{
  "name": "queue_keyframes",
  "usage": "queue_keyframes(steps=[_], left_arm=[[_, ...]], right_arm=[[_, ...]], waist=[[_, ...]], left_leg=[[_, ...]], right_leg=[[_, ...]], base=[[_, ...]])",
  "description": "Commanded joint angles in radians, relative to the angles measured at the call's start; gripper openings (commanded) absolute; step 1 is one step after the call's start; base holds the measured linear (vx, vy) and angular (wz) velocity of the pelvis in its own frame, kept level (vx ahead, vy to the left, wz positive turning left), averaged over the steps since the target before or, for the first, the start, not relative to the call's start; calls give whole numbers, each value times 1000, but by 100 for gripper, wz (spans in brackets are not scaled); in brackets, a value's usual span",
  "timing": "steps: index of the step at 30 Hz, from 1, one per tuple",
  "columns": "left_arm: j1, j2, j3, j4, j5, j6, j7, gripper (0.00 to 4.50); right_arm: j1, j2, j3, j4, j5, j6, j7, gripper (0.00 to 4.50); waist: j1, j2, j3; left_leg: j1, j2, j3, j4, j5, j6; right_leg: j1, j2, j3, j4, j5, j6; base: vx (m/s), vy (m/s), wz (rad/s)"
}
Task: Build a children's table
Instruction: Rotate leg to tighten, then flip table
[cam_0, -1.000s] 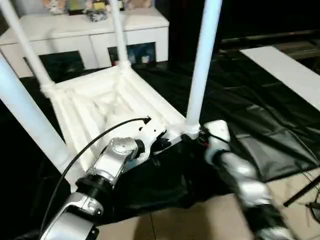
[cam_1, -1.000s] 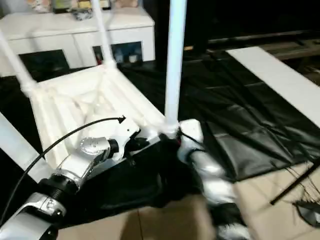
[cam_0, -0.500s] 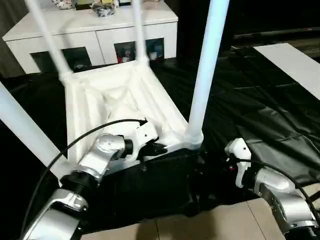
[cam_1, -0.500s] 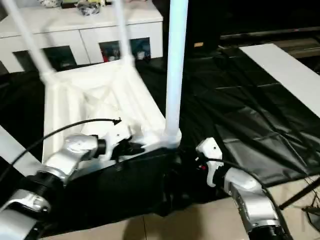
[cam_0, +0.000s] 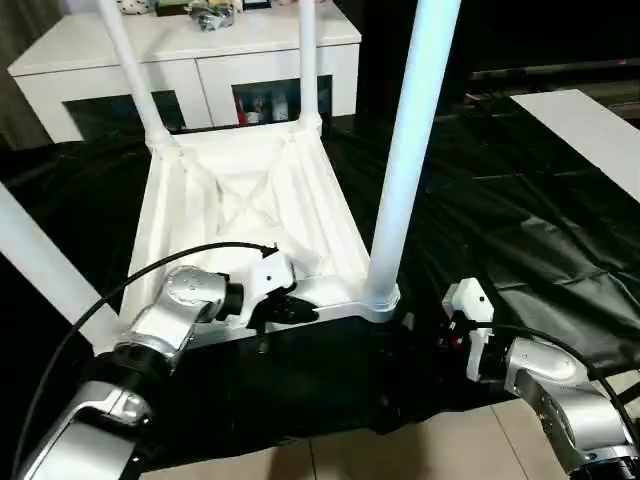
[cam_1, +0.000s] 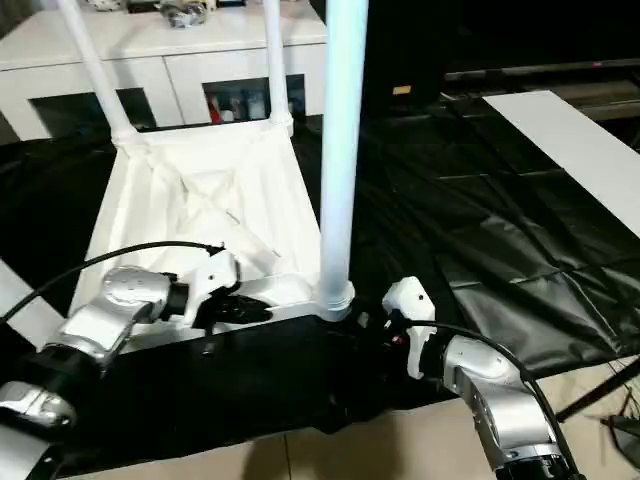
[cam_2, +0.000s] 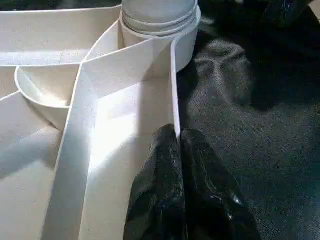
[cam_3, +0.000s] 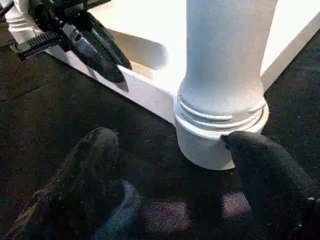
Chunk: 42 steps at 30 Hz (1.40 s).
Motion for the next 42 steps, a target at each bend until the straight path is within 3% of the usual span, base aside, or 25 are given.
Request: queue_keyframes(steps=[1,3,4,7,9,10,11,12,14,15,16,17,18,19,20,24,26,29,30,31,32,35,36,42], left_arm=[[30,2,-15,-24,-14,-4,-28,44],[37,4,8,-44,-45,-2,-43,58],[48,11,23,-79,-68,7,-53,62],[79,26,55,-167,-120,32,-71,89],[98,30,75,-215,-146,48,-67,101],[120,32,99,-268,-173,63,-54,104],[163,21,146,-361,-223,91,-9,111],[163,21,146,-361,-223,91,-9,122],[236,-5,200,-478,-277,142,75,140],[293,-29,229,-538,-291,162,145,145],[332,-45,248,-573,-297,170,192,145],[390,-84,274,-611,-277,153,281,165],[390,-84,274,-611,-277,153,281,165],[478,-145,309,-662,-244,137,409,178],[478,-145,309,-662,-244,137,409,181],[716,-295,388,-764,-124,-7,664,209],[780,-339,415,-815,-132,-52,710,209],[877,-389,446,-879,-82,-141,784,209],[896,-397,448,-895,-68,-161,802,241],[911,-411,457,-914,-59,-183,821,246],[928,-427,465,-945,-32,-208,863,245],[950,-441,468,-992,36,-233,934,265],[956,-450,477,-1020,54,-237,964,290],[962,-457,528,-1112,92,-243,1021,319]], right_arm=[[-11,9,8,-39,20,6,0,382],[-10,13,9,-46,22,7,-8,382],[-7,16,10,-52,23,8,-12,382],[-1,27,9,-56,23,4,-20,382],[4,33,10,-60,20,0,-25,382],[10,38,12,-68,19,-2,-31,382],[24,48,16,-98,23,3,-41,382],[24,48,16,-98,23,3,-41,382],[48,58,20,-146,32,13,-55,382],[62,65,25,-167,34,14,-62,382],[72,70,29,-179,33,13,-67,382],[87,78,32,-195,36,15,-76,382],[87,78,32,-195,36,15,-76,382],[111,94,36,-216,38,19,-95,382],[111,94,36,-216,38,19,-95,382],[164,154,40,-230,6,30,-200,382],[176,162,44,-235,1,25,-216,382],[176,189,41,-231,4,13,-245,382],[173,196,41,-229,3,9,-253,382],[168,205,40,-224,10,8,-257,382],[159,223,33,-218,21,9,-270,408],[142,253,20,-210,38,11,-289,415],[131,260,19,-205,39,6,-297,434],[111,274,32,-199,41,-10,-297,450]], waist=[[5,-18,-58],[5,-22,-59],[7,-18,-61],[5,-19,-69],[6,-9,-69],[5,-14,-65],[5,-11,-62],[5,-14,-59],[6,-5,-56],[4,5,-57],[-1,-7,-52],[-2,-1,-53],[-3,-3,-51],[0,5,-52],[-1,2,-49],[0,-5,-47],[3,-5,-49],[7,-11,-41],[7,-11,-39],[6,-26,-37],[8,-31,-36],[9,-23,-35],[7,-25,-34],[13,-31,-34]], left_leg=[[-9,46,-9,-70,-139,94],[-9,46,-8,-69,-131,95],[-7,47,-8,-68,-121,98],[-10,45,-8,-58,-60,115],[-12,46,-8,-54,-38,132],[-14,46,-4,-55,-53,138],[-18,48,-6,-58,-86,128],[-17,50,-4,-61,-121,115],[-12,49,-4,-64,-163,95],[-13,52,-5,-64,-172,85],[-21,53,-6,-68,-182,83],[-19,52,-6,-65,-196,80],[-19,52,-5,-68,-204,78],[-13,52,-5,-69,-231,62],[-17,53,-6,-71,-238,58],[-22,53,-12,-76,-271,45],[-21,55,-13,-77,-270,43],[-19,57,-14,-83,-314,43],[-18,56,-14,-83,-326,39],[-22,53,-14,-84,-338,34],[-18,53,-15,-86,-357,28],[-17,53,-21,-89,-375,16],[-18,54,-21,-90,-383,13],[-13,50,-21,-89,-401,2]], right_leg=[[49,-51,50,-63,-157,-241],[50,-51,50,-59,-143,-246],[49,-51,50,-56,-131,-252],[50,-49,51,-40,-14,-280],[46,-47,49,-33,37,-298],[44,-44,48,-39,13,-299],[48,-49,48,-41,-30,-298],[46,-49,48,-47,-76,-290],[43,-44,49,-52,-137,-271],[45,-46,50,-49,-131,-270],[48,-44,48,-55,-137,-256],[46,-43,49,-57,-161,-242],[46,-43,49,-64,-190,-231],[40,-39,50,-69,-252,-206],[41,-40,49,-74,-260,-198],[39,-37,48,-86,-325,-140],[38,-36,50,-86,-303,-138],[29,-32,57,-93,-334,-131],[27,-32,59,-95,-351,-124],[28,-30,61,-98,-385,-105],[22,-30,66,-100,-425,-85],[19,-31,67,-101,-449,-69],[19,-29,67,-102,-449,-66],[12,-27,71,-103,-442,-56]], base=[[0,0,0],[0,0,0],[0,0,0],[0,0,0],[0,0,0],[0,0,0],[0,0,0],[0,0,0],[0,0,0],[0,0,0],[0,0,0],[0,0,0],[0,0,0],[0,0,0],[0,0,0],[0,0,0],[0,0,0],[0,0,0],[0,0,0],[0,0,0],[0,0,0],[0,0,0],[0,0,0],[0,0,0]])
